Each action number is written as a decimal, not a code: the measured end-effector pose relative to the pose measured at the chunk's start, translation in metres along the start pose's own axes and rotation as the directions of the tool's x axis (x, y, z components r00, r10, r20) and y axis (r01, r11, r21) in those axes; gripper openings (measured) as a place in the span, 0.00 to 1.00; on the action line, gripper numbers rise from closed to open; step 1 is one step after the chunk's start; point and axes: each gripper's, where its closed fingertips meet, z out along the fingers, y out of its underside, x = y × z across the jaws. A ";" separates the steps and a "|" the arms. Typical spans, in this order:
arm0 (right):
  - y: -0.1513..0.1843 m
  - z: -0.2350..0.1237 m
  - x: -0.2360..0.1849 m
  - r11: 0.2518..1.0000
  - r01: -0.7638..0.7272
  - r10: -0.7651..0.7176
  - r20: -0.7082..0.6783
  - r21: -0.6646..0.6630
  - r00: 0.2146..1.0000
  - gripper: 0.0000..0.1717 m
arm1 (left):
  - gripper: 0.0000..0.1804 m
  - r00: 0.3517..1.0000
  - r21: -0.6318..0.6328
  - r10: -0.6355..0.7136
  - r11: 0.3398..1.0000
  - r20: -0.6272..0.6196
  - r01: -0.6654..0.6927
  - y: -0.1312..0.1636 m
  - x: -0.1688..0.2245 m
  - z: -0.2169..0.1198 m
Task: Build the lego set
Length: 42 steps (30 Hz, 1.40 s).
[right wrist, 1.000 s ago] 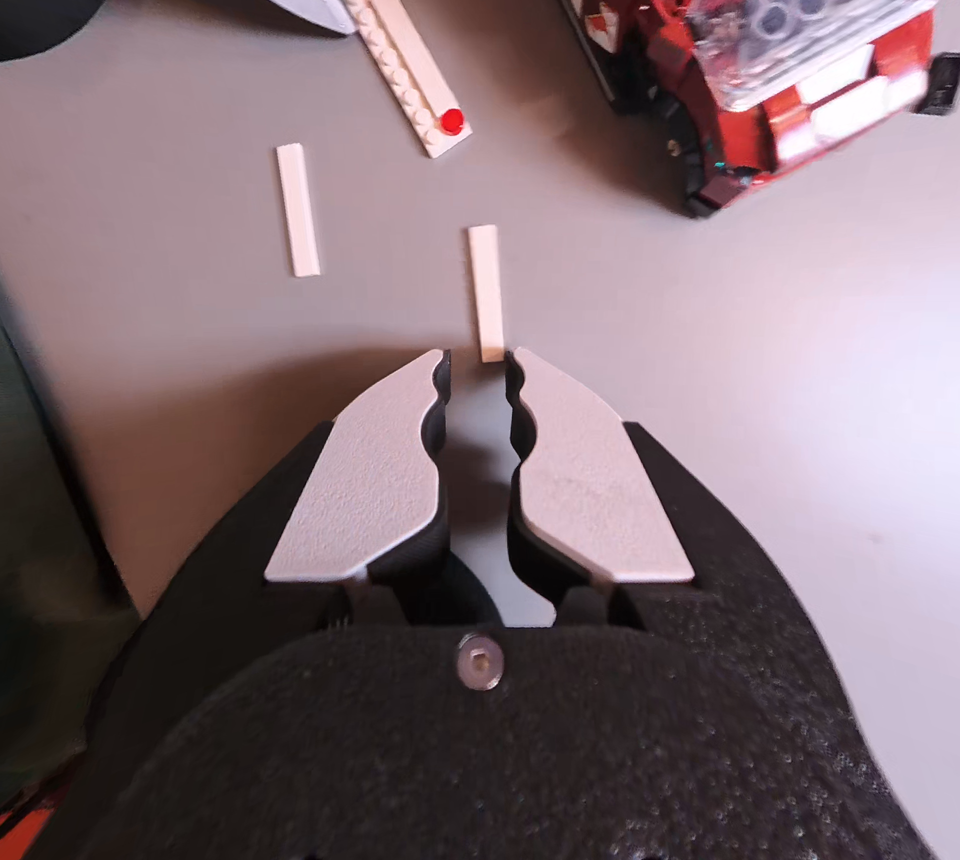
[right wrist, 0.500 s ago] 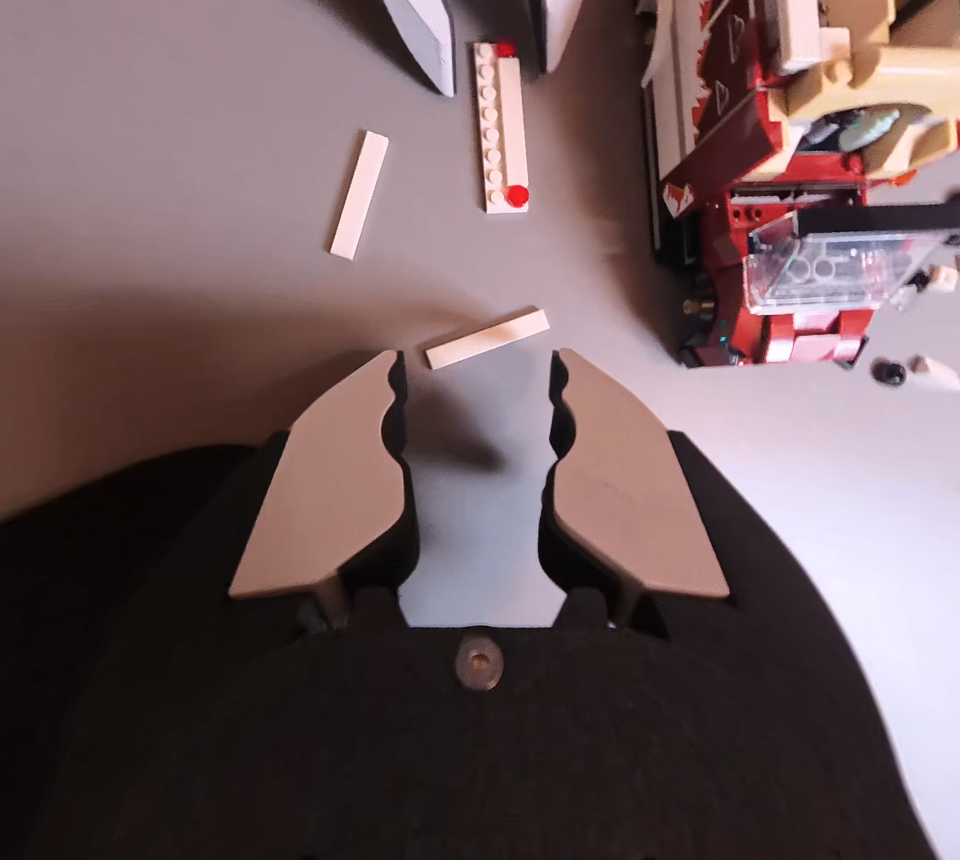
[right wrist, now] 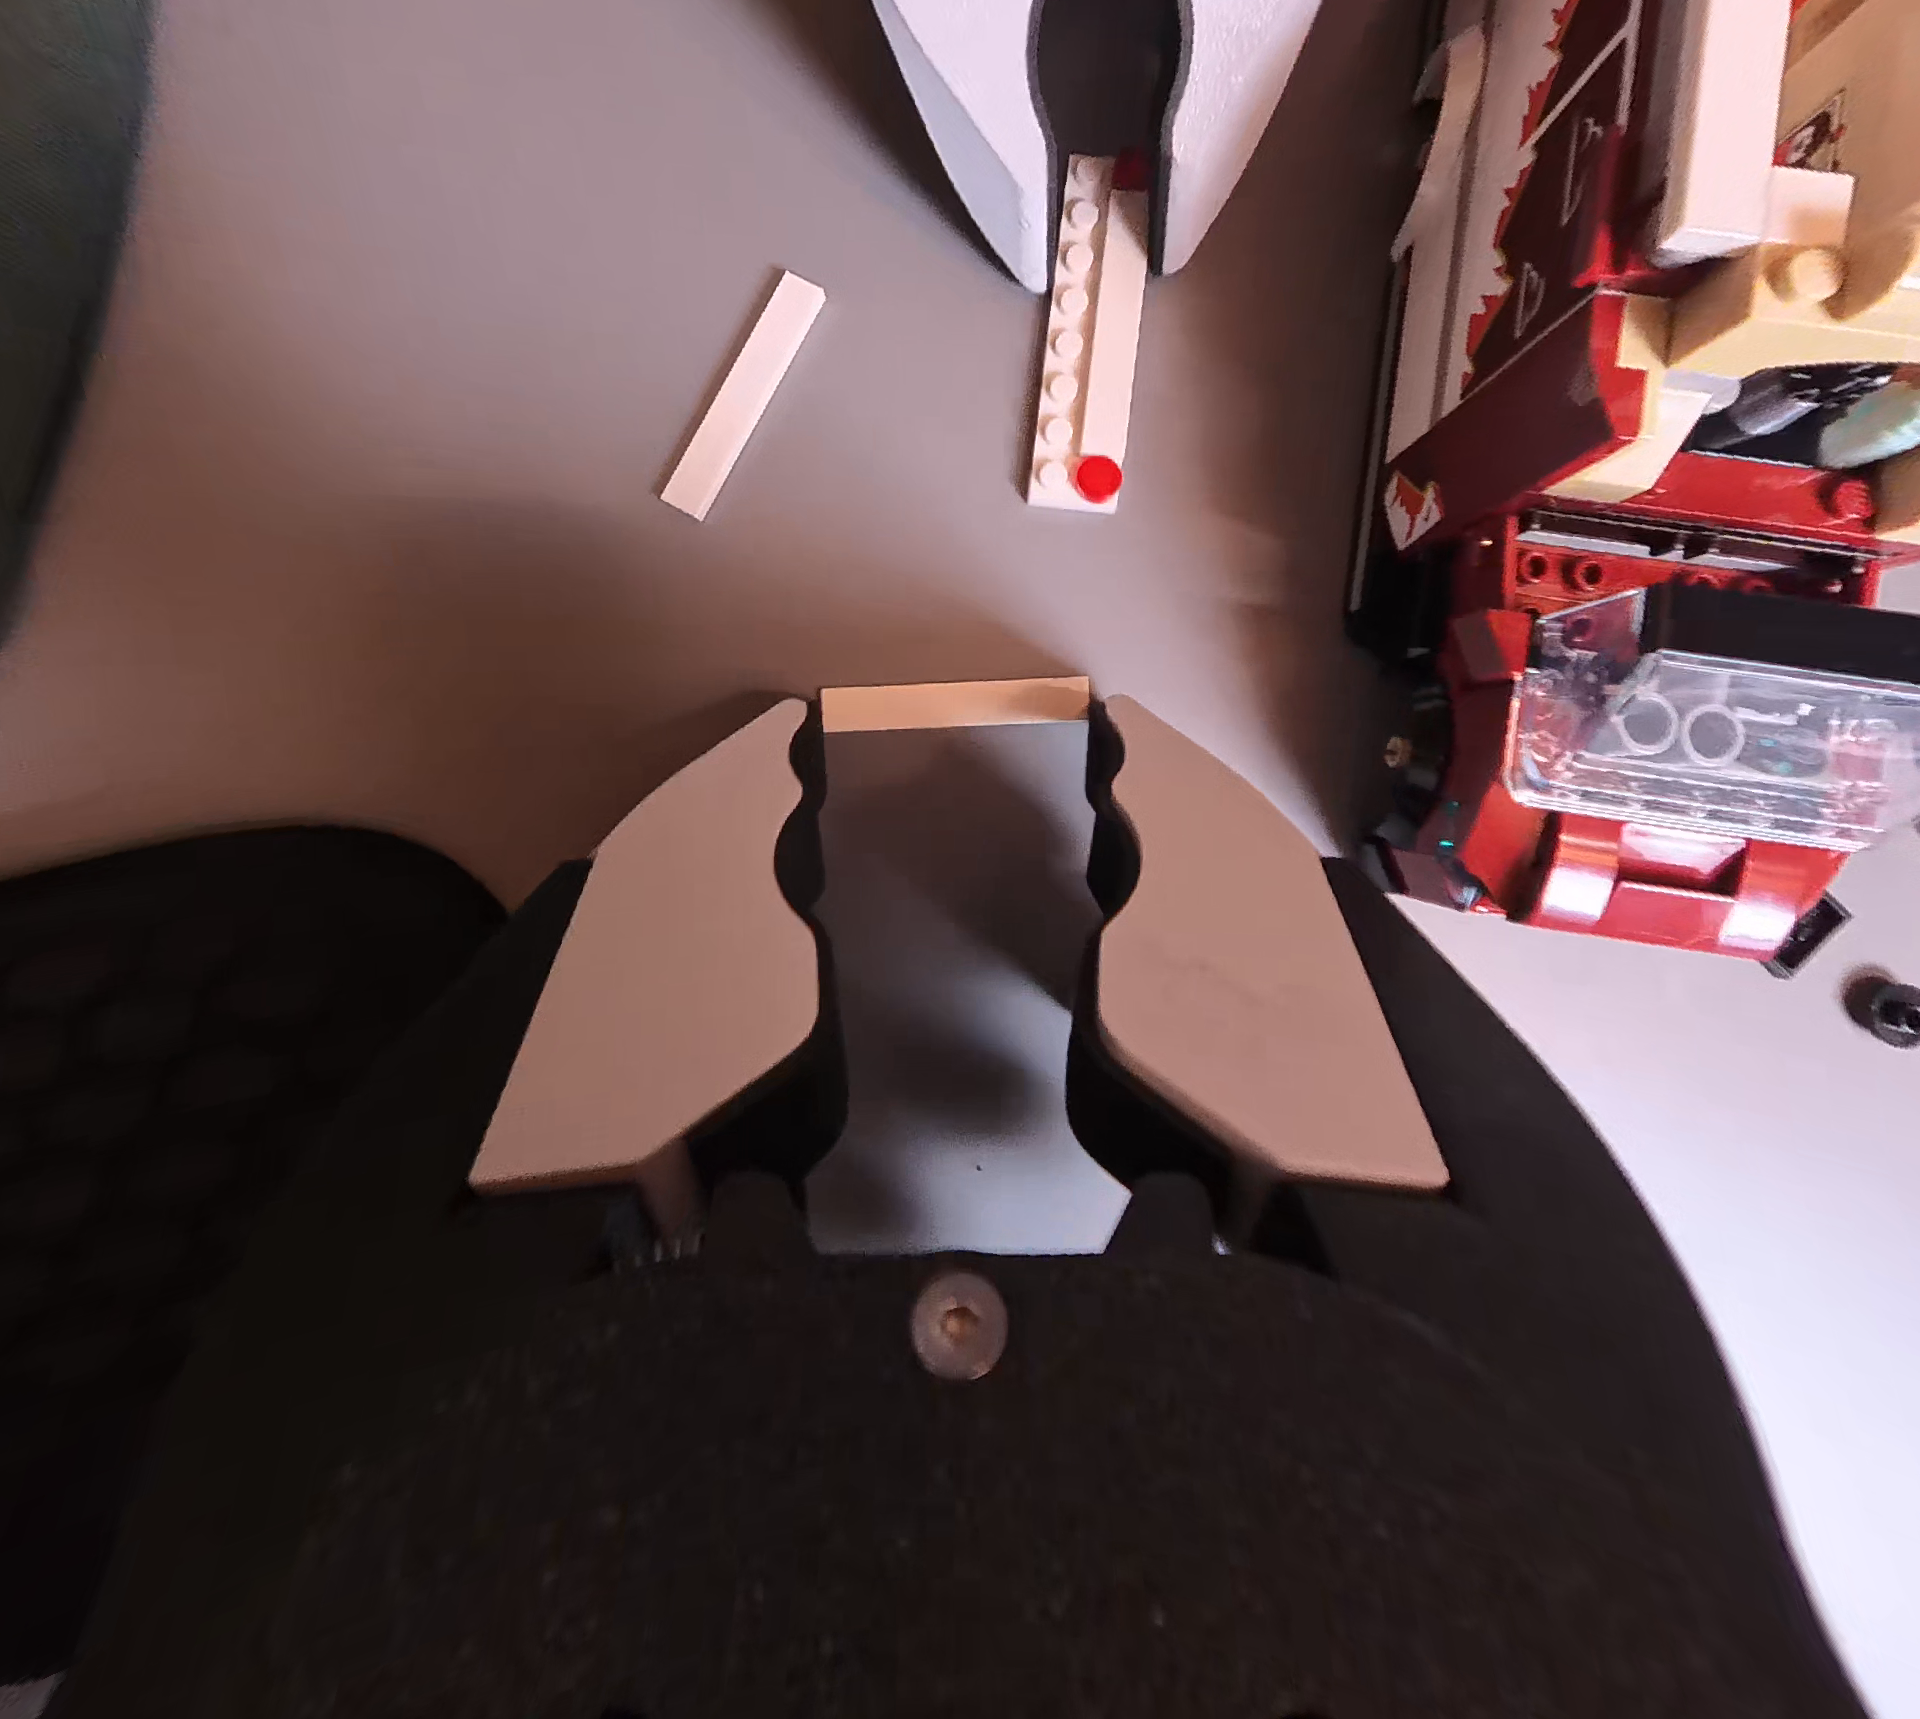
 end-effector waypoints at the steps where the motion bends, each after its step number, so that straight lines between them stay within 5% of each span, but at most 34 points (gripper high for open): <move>1: 0.000 0.000 -0.001 1.000 -0.004 0.004 -0.006 0.003 1.000 0.28 | 0.10 1.000 -0.001 0.000 1.000 0.002 0.000 0.000 0.000 0.000; 9: -0.029 -0.003 -0.007 0.986 -0.075 0.085 -0.062 0.151 0.994 0.27 | 0.10 0.999 -0.017 0.008 1.000 0.039 -0.007 -0.003 0.002 0.002; 22: -0.030 0.018 -0.006 0.999 -0.029 0.033 -0.102 0.039 0.994 0.28 | 0.10 1.000 0.005 0.003 1.000 0.028 -0.003 -0.004 0.005 0.003; 38: -0.036 0.014 -0.005 0.996 -0.031 0.040 -0.110 0.083 0.993 0.28 | 0.10 1.000 0.010 0.003 1.000 0.029 -0.003 -0.004 0.006 0.003; 42: -0.045 0.008 0.000 0.990 -0.044 0.064 -0.144 0.136 0.987 0.15 | 0.10 1.000 0.010 0.004 1.000 0.029 -0.004 -0.004 0.006 0.003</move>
